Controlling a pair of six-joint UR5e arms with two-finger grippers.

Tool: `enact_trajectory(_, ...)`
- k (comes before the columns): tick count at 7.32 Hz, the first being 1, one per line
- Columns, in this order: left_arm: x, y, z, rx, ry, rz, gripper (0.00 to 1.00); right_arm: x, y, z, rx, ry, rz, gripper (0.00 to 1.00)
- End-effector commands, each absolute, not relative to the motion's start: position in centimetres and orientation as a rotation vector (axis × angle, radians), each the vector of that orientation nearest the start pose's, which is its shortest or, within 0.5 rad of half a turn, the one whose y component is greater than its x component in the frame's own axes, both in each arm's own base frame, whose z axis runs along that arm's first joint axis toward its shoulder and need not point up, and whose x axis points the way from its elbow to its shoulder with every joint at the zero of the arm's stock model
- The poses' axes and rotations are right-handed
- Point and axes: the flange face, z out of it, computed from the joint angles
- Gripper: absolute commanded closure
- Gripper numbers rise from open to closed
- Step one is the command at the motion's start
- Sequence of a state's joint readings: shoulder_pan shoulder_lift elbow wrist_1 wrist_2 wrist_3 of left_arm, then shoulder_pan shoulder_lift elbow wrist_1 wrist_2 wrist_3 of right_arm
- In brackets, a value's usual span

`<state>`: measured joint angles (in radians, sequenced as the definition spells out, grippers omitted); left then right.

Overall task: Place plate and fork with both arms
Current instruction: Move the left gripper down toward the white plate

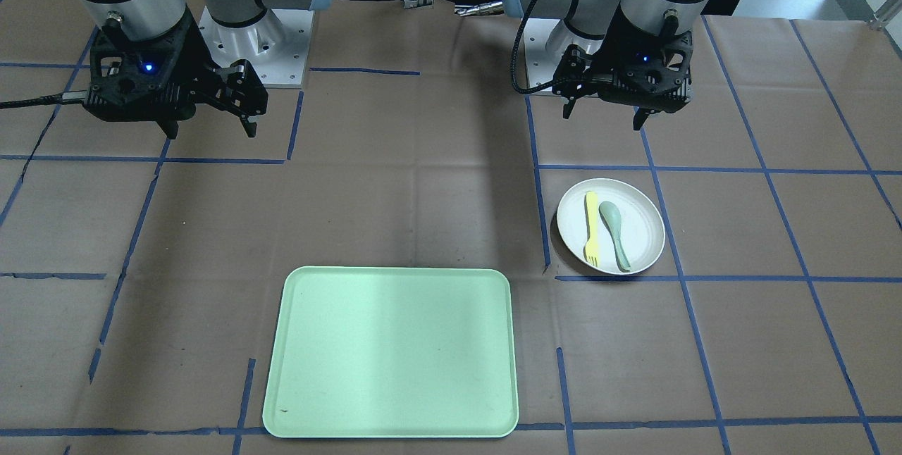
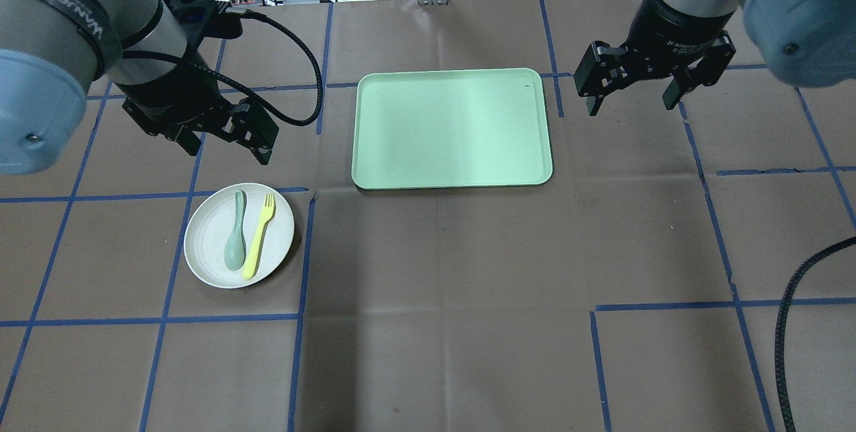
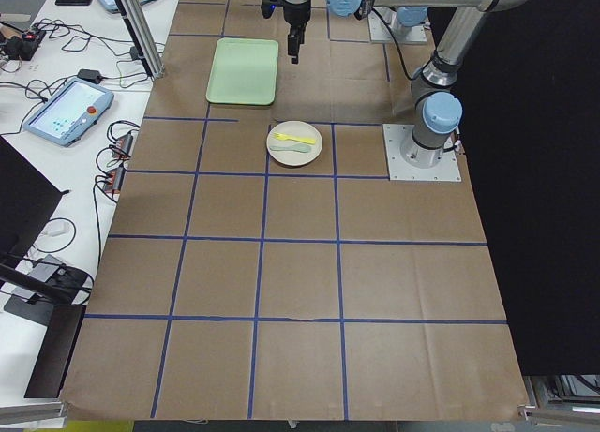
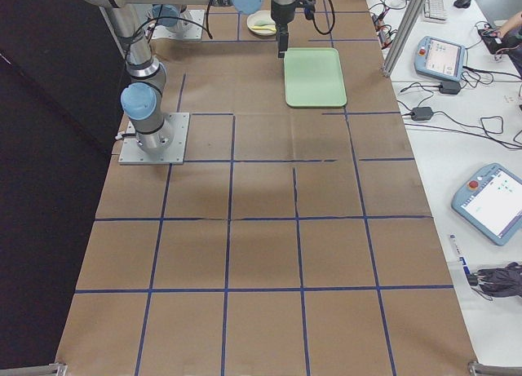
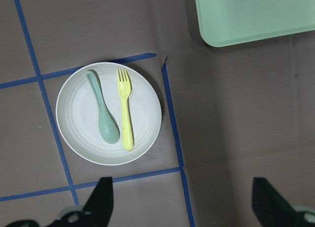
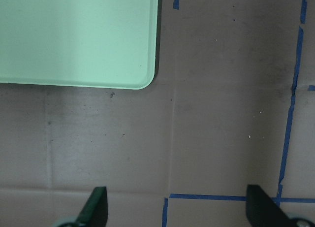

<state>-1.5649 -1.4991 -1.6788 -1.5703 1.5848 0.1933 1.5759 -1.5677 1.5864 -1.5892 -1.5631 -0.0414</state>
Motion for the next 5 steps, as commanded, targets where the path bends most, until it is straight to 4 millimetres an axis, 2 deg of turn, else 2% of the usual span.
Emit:
enact_trajectory(1, -12.3, -45.6, 46.5, 0.314, 3.099, 0.086, 0.00, 13.6, -49.3, 48.0, -0.072, 3.133, 0.002, 0.00)
enact_trajectory(2, -11.9, -45.4, 46.4, 0.300, 3.099, 0.099, 0.00, 13.6, -49.2, 48.0, -0.072, 3.133, 0.002, 0.00)
enact_trajectory(3, -10.2, -45.7, 46.1, 0.270, 3.105, 0.126, 0.00, 13.6, -49.2, 48.0, -0.072, 3.133, 0.002, 0.00)
enact_trajectory(5, -4.6, -46.2, 45.4, 0.190, 3.124, 0.161, 0.00, 13.7, -49.2, 48.0, -0.074, 3.133, 0.002, 0.00)
